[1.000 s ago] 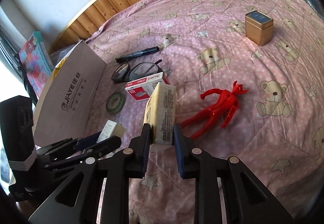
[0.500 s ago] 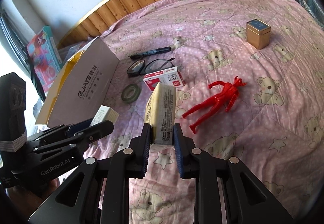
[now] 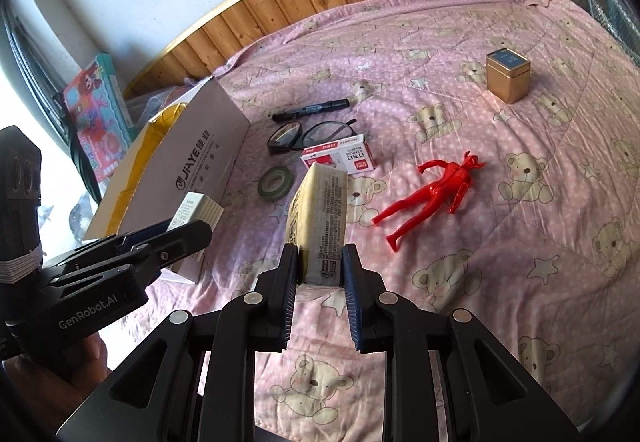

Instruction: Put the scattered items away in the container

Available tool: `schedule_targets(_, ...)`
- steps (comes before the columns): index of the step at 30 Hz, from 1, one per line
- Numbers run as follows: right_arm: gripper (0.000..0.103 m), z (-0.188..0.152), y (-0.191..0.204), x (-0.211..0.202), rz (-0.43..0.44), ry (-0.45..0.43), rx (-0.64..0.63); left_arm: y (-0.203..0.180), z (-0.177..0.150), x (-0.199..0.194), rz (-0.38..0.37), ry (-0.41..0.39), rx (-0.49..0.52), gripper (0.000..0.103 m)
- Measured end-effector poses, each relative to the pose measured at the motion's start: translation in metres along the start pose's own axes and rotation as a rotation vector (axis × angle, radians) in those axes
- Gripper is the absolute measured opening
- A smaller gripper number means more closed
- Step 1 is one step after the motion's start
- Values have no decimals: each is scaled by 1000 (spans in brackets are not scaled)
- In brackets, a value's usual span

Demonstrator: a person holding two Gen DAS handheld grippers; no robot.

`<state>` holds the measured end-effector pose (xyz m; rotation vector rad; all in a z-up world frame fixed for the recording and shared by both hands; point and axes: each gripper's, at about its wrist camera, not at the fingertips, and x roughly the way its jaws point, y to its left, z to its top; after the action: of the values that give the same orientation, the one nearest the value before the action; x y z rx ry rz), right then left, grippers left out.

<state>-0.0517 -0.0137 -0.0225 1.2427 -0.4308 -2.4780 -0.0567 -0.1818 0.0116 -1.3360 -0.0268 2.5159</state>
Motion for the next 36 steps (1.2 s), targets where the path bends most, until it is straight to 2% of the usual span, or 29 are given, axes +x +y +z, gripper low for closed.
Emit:
schedule_targets(24, 23, -6, 23, -28, 22, -41, -33, -1, -2, -39, -5, -67, -16, 33)
schedule_targets(36, 23, -6, 44, -31, 40, -44, -72, 20, 0, -58, 3, -108, -65, 33)
